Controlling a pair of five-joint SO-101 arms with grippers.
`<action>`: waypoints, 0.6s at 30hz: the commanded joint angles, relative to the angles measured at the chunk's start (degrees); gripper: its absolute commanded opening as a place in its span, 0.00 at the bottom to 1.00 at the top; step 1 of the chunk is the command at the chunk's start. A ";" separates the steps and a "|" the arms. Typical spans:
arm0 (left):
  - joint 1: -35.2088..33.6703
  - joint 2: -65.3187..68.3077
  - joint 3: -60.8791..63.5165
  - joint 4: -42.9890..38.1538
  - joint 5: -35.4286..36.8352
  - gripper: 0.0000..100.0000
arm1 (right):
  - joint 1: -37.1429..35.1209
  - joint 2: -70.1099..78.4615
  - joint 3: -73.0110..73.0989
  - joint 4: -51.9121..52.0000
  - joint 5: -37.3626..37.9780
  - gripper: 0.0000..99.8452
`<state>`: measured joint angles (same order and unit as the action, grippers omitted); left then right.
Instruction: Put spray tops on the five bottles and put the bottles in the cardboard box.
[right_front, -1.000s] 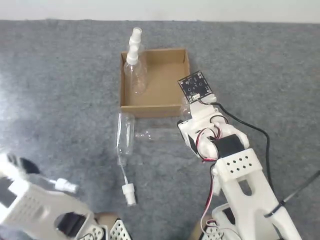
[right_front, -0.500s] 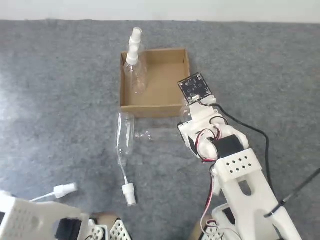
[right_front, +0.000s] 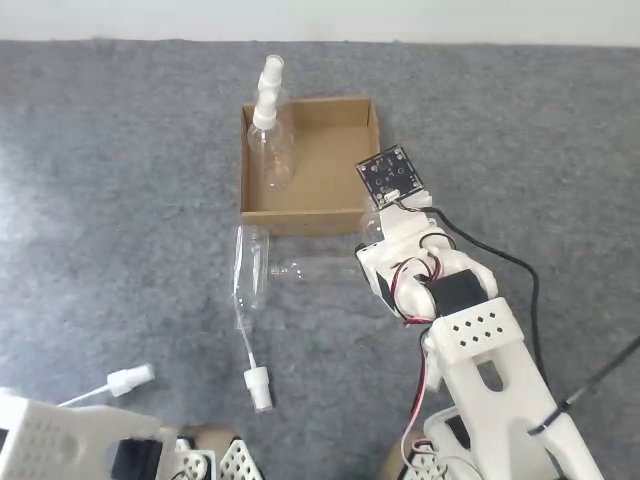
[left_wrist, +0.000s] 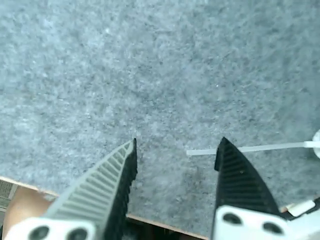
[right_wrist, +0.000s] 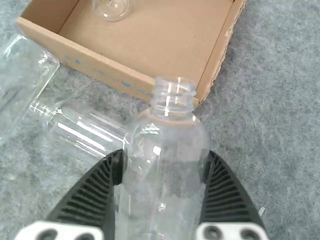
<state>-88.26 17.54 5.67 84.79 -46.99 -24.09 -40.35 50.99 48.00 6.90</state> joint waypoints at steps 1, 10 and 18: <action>0.09 -0.97 -6.90 5.45 -0.44 0.24 | 0.31 -2.15 -0.70 -1.36 1.23 0.07; 3.78 -0.97 -9.36 10.99 -7.12 0.24 | 0.31 -2.15 -0.70 -1.36 1.23 0.07; 8.09 -0.97 -9.27 13.89 -12.04 0.24 | 0.31 -2.15 -0.70 -1.36 1.23 0.07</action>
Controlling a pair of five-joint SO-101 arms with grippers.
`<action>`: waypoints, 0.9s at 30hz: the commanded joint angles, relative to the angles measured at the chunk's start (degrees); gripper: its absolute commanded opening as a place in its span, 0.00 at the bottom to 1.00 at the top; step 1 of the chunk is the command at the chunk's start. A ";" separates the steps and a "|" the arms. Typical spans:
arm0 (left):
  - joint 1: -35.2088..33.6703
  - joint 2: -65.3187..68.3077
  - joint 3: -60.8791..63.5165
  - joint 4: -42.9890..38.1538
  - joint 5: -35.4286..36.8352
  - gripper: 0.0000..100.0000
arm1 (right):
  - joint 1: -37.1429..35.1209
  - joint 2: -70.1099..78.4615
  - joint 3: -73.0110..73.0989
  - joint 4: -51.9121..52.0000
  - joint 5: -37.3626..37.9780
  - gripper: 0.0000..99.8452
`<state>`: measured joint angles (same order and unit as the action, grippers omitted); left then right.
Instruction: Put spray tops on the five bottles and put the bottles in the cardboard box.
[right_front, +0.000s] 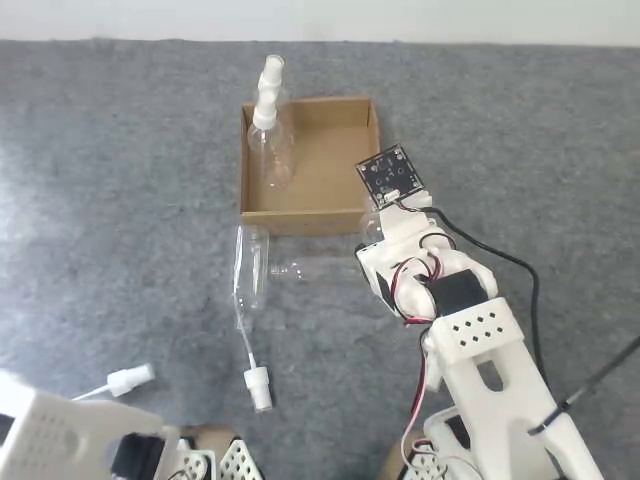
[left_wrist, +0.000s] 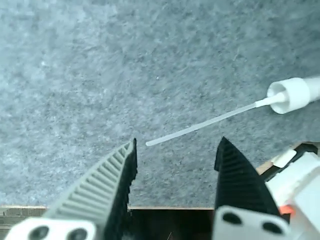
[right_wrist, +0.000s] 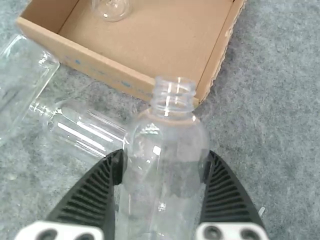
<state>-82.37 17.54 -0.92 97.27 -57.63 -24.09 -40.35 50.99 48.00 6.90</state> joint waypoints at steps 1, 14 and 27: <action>3.08 -0.97 -2.68 1.41 -2.99 0.24 | 0.31 -2.15 -0.70 -1.36 1.23 0.07; 13.19 -0.97 -0.22 3.25 -24.79 0.24 | 0.31 -2.15 1.41 -5.41 1.32 0.07; 19.87 -8.79 7.96 3.25 -29.80 0.24 | 0.31 -2.15 1.41 -5.49 1.32 0.07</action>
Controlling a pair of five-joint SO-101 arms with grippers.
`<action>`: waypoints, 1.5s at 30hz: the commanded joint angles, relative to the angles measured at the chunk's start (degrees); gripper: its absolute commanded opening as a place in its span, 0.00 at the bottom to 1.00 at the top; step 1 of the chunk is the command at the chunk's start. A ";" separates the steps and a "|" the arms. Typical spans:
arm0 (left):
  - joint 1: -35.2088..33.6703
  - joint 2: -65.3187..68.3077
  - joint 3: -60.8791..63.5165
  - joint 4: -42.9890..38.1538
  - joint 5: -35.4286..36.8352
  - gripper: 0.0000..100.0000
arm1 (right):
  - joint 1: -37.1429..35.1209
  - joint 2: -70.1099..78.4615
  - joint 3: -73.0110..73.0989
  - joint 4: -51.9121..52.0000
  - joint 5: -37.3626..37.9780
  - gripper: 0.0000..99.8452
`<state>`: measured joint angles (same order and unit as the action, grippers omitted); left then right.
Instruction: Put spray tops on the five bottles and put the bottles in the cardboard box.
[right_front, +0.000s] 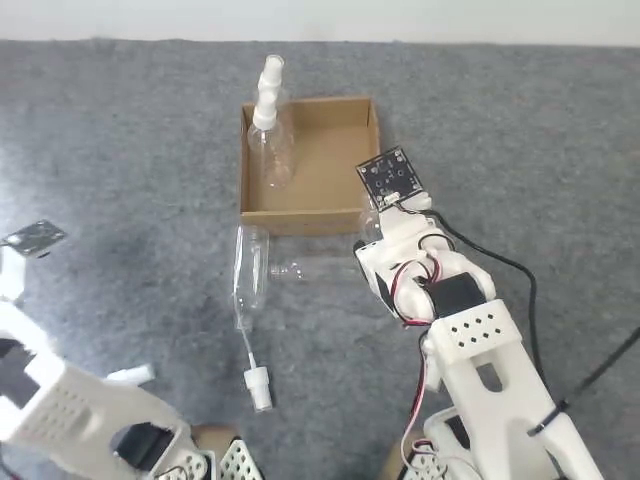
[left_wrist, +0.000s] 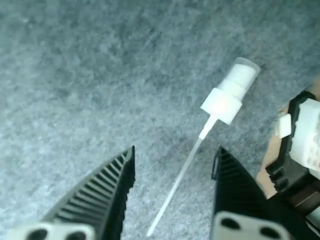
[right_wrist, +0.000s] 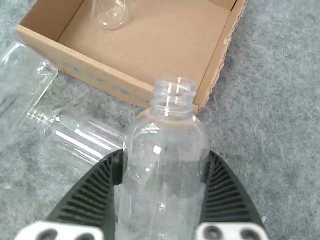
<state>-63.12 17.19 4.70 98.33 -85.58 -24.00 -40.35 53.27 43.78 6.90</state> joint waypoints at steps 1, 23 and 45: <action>0.70 -10.29 3.74 2.20 -3.34 0.24 | 0.22 -2.15 -0.88 -1.27 1.32 0.07; 13.01 -16.09 29.76 -16.88 -5.80 0.24 | 0.31 -2.15 -0.88 -1.27 1.32 0.07; 12.13 -16.18 35.47 -26.64 0.53 0.03 | 0.31 -2.15 -0.88 -1.27 1.32 0.07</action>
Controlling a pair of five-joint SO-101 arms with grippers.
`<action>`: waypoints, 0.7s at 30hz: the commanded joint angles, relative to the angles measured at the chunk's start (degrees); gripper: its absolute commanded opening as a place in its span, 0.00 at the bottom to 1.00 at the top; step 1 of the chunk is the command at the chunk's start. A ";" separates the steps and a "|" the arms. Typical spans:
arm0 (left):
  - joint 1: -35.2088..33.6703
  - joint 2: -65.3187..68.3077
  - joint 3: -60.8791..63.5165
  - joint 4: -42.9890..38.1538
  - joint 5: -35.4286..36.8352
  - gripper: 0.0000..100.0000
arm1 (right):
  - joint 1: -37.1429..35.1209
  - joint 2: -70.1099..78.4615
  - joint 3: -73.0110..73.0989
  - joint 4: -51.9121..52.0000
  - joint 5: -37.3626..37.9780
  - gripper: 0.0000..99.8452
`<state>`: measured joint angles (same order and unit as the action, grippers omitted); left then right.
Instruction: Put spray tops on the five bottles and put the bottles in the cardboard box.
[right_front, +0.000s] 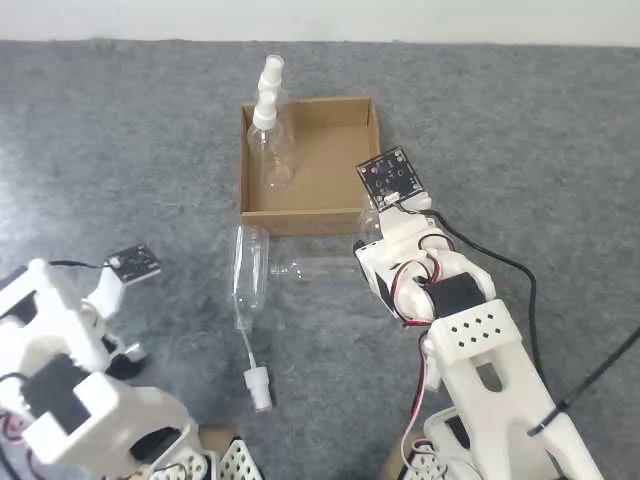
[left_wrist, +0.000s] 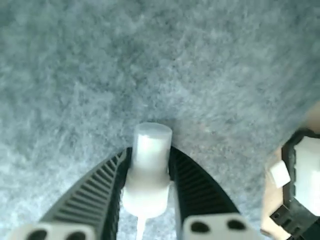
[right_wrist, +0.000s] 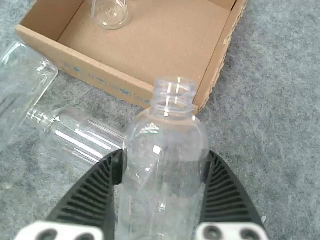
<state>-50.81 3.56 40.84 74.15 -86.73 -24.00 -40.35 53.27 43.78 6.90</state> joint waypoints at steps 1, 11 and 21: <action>-0.18 -2.64 -0.84 -2.02 1.76 0.03 | 0.31 -2.15 -0.88 -1.27 1.32 0.07; -0.62 -2.55 -15.43 17.23 1.76 0.03 | 0.22 -2.15 -0.88 -1.27 1.32 0.07; -0.70 -2.55 -20.97 24.26 1.85 0.03 | 0.40 -2.15 -0.88 -1.36 1.32 0.07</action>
<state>-51.34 3.30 24.48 95.69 -85.49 -24.00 -40.35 53.27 43.78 6.90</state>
